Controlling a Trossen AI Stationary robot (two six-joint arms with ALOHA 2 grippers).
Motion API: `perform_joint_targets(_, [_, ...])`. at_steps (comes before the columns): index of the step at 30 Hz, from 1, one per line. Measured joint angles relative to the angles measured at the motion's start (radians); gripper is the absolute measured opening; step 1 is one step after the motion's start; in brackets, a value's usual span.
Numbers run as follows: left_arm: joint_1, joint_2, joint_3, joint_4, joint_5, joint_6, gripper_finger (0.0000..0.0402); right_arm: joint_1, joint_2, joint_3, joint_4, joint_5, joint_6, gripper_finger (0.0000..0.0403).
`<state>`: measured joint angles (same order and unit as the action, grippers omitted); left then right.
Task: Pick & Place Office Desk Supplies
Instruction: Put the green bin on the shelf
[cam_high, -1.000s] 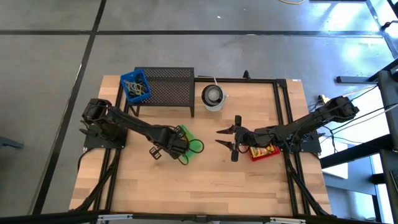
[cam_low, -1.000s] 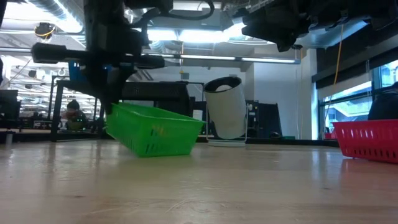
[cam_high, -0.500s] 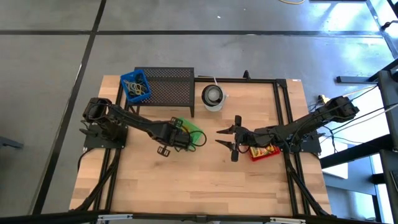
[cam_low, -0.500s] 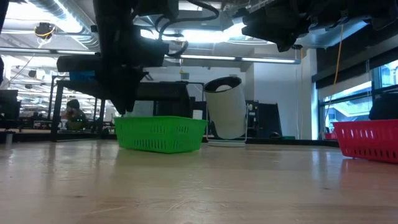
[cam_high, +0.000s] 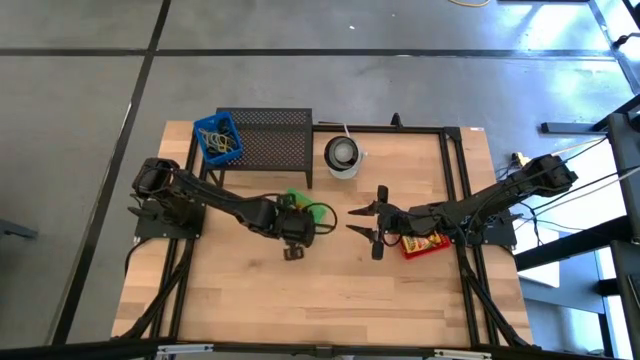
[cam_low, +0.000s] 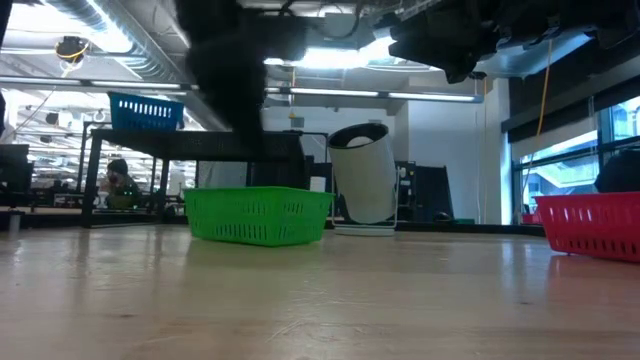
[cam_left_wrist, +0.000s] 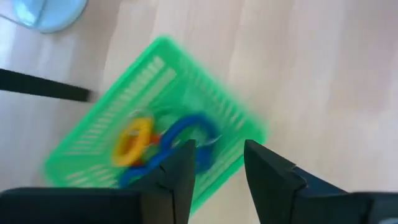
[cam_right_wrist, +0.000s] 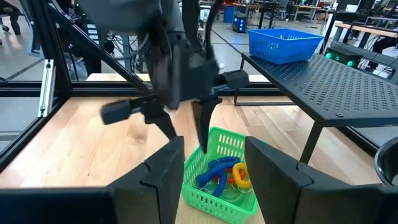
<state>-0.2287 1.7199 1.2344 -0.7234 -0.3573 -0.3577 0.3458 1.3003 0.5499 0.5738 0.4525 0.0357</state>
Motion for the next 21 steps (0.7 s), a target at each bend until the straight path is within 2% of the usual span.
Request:
perform_joint_targets(4, [0.000, 0.000, 0.006, 0.123, 0.027, -0.220, 0.0132, 0.000, 0.000, 0.000, 0.000, 0.000, 0.000, 0.0169])
perform_joint_targets(6, [0.000, 0.013, 0.008, 0.187, 0.018, -0.277, 0.0132, 0.000, 0.000, 0.000, 0.000, 0.000, 0.000, 0.0169])
perform_joint_targets(12, [0.016, 0.071, 0.006, 0.241, -0.034, -0.299, 0.0137, 0.000, 0.000, 0.000, 0.001, 0.000, 0.009, 0.0169])
perform_joint_targets(21, [0.035, 0.147, 0.006, 0.240, -0.077, -0.347, 0.0176, 0.000, 0.000, 0.000, 0.001, 0.000, 0.009, 0.0169])
